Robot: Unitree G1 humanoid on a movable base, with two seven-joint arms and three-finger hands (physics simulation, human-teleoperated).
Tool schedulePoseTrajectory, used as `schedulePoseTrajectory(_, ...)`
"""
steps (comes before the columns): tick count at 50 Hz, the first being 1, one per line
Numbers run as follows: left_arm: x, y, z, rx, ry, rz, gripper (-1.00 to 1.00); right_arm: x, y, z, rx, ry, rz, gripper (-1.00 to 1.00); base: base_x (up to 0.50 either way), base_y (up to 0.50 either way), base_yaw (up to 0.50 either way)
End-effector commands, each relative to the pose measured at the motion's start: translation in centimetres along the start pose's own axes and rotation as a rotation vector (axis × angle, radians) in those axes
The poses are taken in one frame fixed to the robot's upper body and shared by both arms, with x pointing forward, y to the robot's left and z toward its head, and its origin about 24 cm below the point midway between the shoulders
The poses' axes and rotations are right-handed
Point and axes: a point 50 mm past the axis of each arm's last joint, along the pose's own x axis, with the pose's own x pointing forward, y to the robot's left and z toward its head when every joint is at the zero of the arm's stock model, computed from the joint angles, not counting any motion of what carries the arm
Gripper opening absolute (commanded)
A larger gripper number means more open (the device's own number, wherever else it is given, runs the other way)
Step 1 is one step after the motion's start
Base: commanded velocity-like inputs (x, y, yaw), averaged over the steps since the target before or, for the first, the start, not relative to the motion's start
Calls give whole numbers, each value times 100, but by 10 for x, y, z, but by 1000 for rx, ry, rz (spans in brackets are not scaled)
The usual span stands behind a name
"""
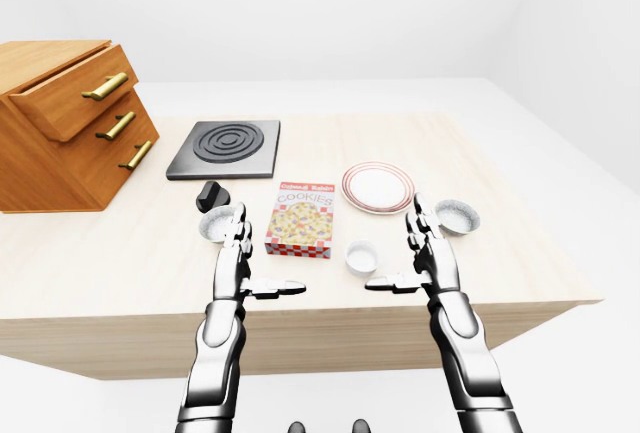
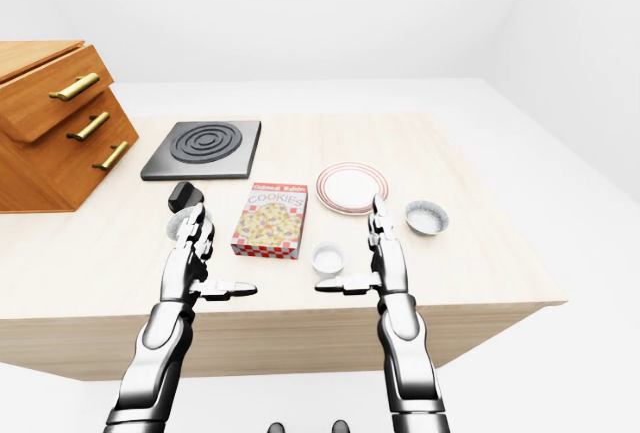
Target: Pick the akita bowl next to the plate and place it on the plate.
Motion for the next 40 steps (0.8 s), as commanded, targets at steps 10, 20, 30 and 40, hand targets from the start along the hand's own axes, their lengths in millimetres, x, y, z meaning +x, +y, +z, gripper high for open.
schedulePoseTrajectory(10, 0, 0, 0, 0, 0, 0, 100, -1, 1, 2, -1, -8, 12, 100, 12, 0, 0)
schedulePoseTrajectory(20, 0, 1, -1, 1, 0, 1, 100, -2, 1, 1, -1, -11, 14, 100, 25, 0, 0)
schedulePoseTrajectory(30, 0, 0, 0, 1, 0, 1, 100, -2, 1, 2, -2, -14, 14, 100, 29, 0, 0)
schedulePoseTrajectory(40, 0, 0, 0, 1, 0, 0, 100, -2, 1, 1, 1, -14, 15, 100, 29, 0, 0)
